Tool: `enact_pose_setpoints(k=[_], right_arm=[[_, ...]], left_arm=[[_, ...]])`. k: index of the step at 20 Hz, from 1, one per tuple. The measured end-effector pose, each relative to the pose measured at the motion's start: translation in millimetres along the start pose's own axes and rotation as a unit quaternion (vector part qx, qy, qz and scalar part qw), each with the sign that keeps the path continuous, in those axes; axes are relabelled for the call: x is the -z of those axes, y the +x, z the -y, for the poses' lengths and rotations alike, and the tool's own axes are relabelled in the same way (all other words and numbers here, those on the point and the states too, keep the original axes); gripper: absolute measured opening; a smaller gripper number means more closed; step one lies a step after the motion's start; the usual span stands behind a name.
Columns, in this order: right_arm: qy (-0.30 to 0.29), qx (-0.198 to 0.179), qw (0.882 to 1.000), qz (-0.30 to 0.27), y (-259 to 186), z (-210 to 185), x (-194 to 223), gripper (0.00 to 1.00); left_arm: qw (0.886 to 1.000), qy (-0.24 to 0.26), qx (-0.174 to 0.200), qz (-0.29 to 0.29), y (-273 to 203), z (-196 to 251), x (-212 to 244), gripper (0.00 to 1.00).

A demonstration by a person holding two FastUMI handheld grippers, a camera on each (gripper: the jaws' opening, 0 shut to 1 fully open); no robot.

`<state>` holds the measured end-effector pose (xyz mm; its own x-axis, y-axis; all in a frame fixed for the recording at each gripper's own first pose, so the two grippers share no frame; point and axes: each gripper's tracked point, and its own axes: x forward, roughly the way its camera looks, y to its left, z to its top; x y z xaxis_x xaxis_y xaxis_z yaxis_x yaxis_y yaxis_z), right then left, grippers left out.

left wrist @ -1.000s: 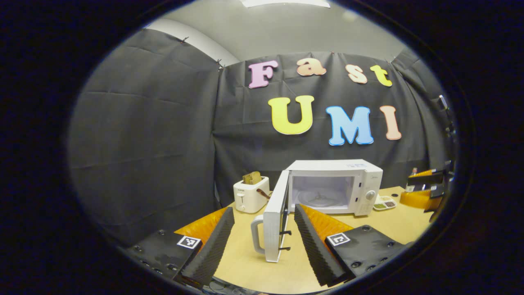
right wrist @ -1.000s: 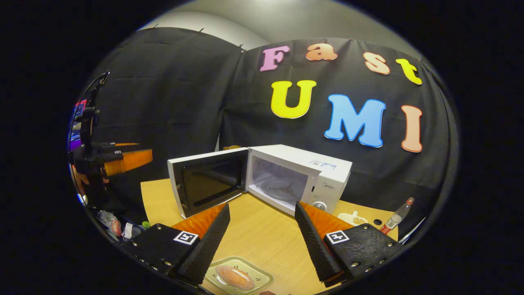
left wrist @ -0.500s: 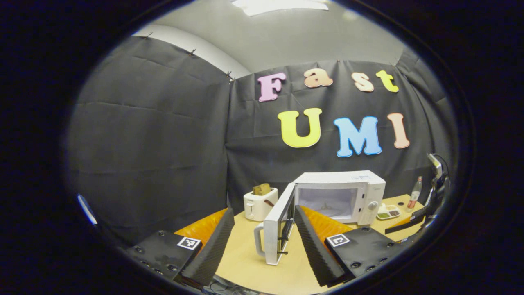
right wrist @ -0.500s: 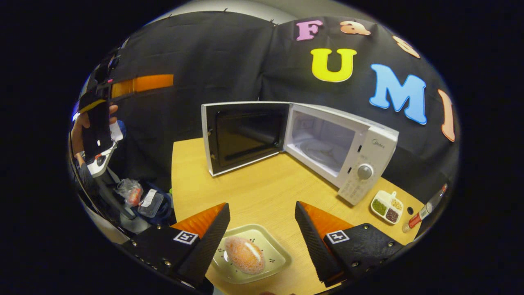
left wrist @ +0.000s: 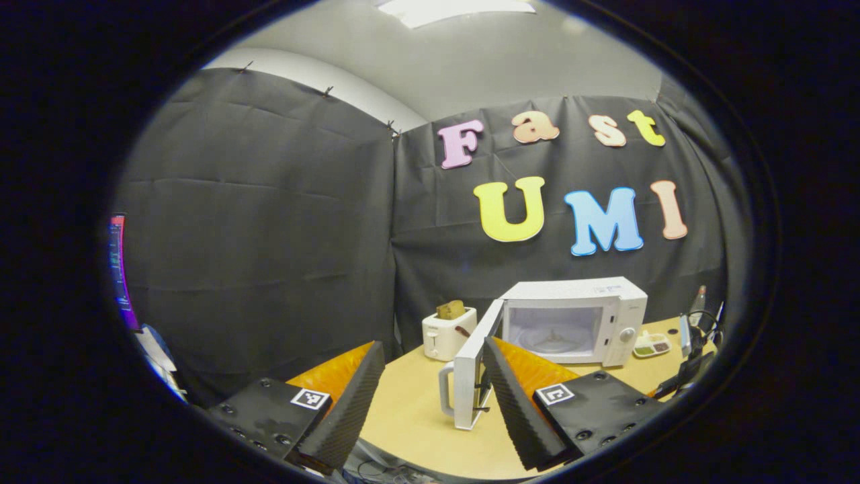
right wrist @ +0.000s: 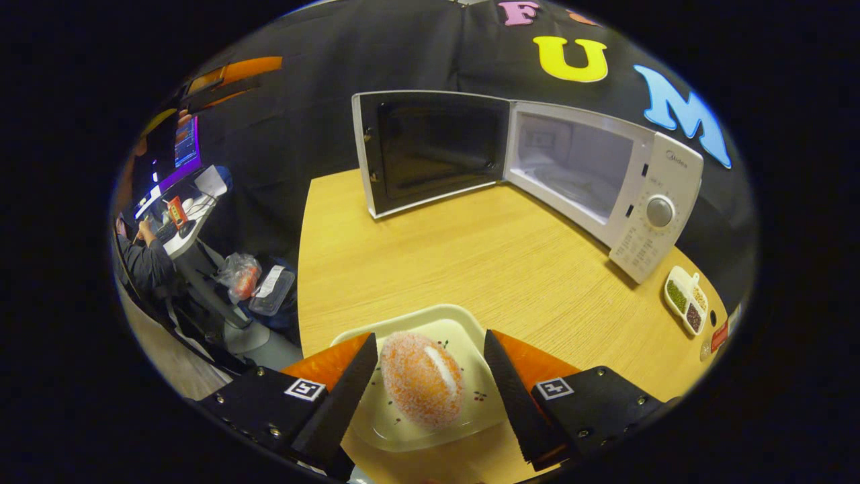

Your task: Open the microwave oven with the left hand, put the food in, and close the microwave oven.

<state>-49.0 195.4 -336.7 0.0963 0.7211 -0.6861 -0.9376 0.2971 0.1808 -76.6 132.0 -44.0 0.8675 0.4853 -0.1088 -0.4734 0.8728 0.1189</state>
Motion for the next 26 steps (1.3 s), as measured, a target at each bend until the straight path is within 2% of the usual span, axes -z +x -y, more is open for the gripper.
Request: enact_pose_setpoints(k=[1,2,3,6,7,8,11,14,16,21,22,26], right_arm=[[-0.001,-0.005,1.0,-0.009,2.3,-1.2,5.7,0.98],[-0.003,-0.009,1.0,-0.016,5.9,-2.6,12.6,0.98],[-0.004,-0.011,1.0,-0.024,8.4,-3.3,17.6,0.98],[0.001,-0.015,0.999,-0.043,13.4,-4.7,31.5,0.97],[0.006,-0.02,0.999,-0.046,13.7,-5.9,31.6,0.94],[0.006,-0.02,0.999,-0.044,13.9,-5.7,29.4,0.82],[-0.011,0.002,0.999,-0.032,8.0,3.0,20.1,0.77],[-0.008,0.021,1.0,-0.006,1.3,9.6,-2.5,0.77],[-0.01,0.035,0.999,0.012,-4.6,16.1,-21.9,0.77],[-0.025,0.066,0.996,0.058,-14.2,37.4,-82.3,0.76],[-0.028,0.076,0.994,0.067,-14.6,42.9,-95.5,0.76],[-0.042,0.104,0.989,0.097,-14.6,62.7,-144.3,0.76]], left_arm=[[1.0,0.006,-0.003,-0.001,-0.9,-1.5,0.4,0.93],[1.0,0.009,-0.005,-0.003,-0.6,-1.6,2.6,0.93],[1.0,0.008,-0.007,-0.004,-1.2,-1.2,3.2,0.99],[1.0,0.0,-0.013,-0.007,-1.6,-0.6,4.3,0.96],[1.0,-0.002,-0.015,-0.007,-0.2,0.4,3.2,0.96],[1.0,-0.004,-0.017,-0.006,-0.2,1.7,2.5,0.98],[1.0,-0.006,-0.012,-0.005,-1.3,6.1,-0.2,0.99],[1.0,0.001,-0.003,0.001,8.0,10.3,-4.5,0.99],[1.0,-0.003,0.003,0.005,16.1,12.2,-7.6,0.93],[1.0,-0.022,0.014,0.012,41.4,16.6,-7.7,0.93],[1.0,-0.024,0.016,0.014,49.1,16.8,-7.3,0.99],[0.999,-0.036,0.019,0.024,73.3,8.1,-13.2,0.98]])
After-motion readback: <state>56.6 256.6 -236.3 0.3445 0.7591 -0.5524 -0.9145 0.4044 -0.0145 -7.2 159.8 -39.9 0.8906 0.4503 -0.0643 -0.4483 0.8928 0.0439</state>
